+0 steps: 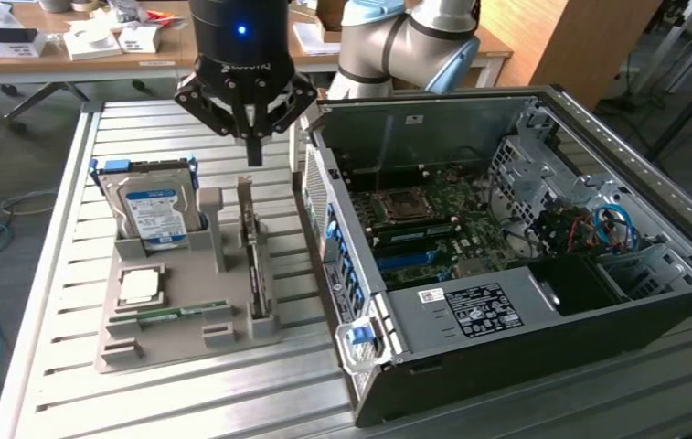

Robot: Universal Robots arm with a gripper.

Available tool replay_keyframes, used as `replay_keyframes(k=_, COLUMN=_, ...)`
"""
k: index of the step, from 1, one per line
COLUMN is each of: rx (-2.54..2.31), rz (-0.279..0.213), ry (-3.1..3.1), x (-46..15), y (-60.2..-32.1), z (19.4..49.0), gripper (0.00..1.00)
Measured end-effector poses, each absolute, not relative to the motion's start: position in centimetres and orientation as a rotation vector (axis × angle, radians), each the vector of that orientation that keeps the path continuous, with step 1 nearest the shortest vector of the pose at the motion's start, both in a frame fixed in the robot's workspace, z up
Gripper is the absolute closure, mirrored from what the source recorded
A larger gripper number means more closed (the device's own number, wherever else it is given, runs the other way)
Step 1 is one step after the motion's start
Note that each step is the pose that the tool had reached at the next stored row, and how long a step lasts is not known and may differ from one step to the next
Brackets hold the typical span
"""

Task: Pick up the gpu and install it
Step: 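Reach for the gpu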

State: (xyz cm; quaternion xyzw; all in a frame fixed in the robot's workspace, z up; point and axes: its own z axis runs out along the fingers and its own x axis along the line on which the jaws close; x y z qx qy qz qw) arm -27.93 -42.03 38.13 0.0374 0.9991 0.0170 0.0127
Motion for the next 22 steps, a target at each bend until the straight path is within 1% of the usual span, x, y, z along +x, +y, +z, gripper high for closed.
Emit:
replay_keyframes(k=13, rx=0.116, rz=0.053, ry=3.114, x=-28.0, y=-44.9, z=38.1, gripper=0.89)
replay_keyframes(k=22, rx=0.116, rz=0.053, ry=3.114, x=-28.8, y=-45.5, z=38.1, gripper=0.89)
